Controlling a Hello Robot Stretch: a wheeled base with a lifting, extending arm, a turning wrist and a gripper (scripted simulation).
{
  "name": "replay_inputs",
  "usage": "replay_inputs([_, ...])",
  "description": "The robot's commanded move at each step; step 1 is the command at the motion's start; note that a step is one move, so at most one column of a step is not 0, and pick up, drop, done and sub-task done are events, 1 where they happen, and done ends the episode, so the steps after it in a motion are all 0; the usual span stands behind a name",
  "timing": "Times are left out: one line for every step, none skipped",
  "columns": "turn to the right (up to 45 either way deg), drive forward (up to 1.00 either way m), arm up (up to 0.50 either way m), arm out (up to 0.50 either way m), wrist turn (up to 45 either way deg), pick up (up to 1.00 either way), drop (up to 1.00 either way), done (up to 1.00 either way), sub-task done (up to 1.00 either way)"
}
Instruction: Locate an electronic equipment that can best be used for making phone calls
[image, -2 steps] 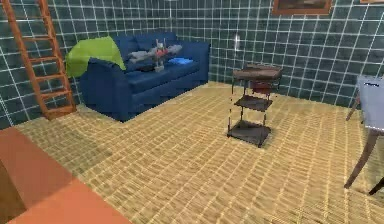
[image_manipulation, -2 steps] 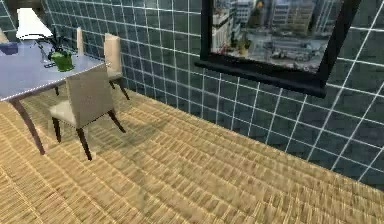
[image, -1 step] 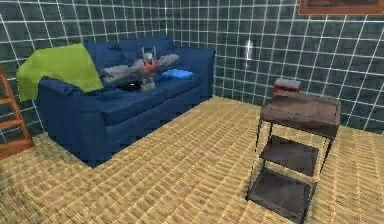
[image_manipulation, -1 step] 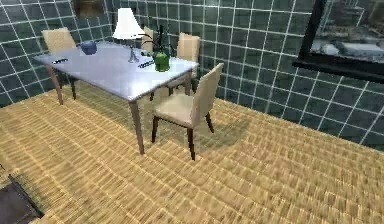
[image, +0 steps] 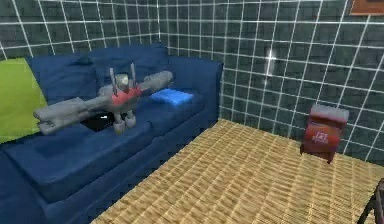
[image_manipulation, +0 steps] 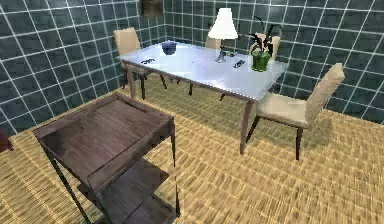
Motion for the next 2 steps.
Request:
replay_inputs([0.0,0.50,0.00,0.00,0.0,0.00,0.00,0.00,0.00])
replay_inputs([30.0,0.00,0.00,0.00,0.0,0.00,0.00,0.00,0.00])
